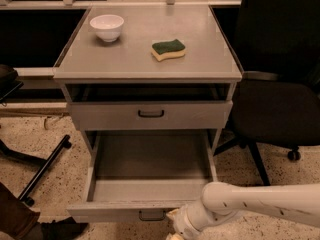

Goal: Close middle drawer

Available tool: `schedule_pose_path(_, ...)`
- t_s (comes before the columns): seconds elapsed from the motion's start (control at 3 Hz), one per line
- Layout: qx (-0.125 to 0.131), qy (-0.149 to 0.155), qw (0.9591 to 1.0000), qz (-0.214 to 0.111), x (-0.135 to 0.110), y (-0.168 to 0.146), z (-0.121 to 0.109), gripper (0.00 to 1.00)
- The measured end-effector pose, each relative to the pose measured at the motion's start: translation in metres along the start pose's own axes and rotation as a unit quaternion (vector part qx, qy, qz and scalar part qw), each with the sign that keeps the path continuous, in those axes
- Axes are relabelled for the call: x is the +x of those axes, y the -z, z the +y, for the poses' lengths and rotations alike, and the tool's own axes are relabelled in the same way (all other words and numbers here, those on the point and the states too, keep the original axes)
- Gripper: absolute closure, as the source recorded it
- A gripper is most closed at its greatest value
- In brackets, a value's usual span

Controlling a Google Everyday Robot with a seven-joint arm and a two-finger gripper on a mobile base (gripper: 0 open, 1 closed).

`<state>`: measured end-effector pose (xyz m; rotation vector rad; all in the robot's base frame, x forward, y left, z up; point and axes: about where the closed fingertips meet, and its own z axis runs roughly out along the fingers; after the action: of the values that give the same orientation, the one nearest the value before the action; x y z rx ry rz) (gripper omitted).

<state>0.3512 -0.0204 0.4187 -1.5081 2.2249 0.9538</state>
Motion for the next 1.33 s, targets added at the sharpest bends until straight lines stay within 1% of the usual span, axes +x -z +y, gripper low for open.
schedule_pose_path(0.33,-0.003,0.016,0.9998,-0.011,-0.013,-0.015,-0.011,0.00)
schedule_pose_path(0.67,0.004,0.062,0.9973,-0.039,-0.069,-0.047,-0.039,0.00)
schedule_pose_path(1.0,0.036,0.105,0.9914,-0.069,-0.137,-0.066,-0.070,0.00)
schedule_pose_path(1.33,0.036,0.105,0.9914,-0.069,-0.137,-0.066,-0.070,0.00)
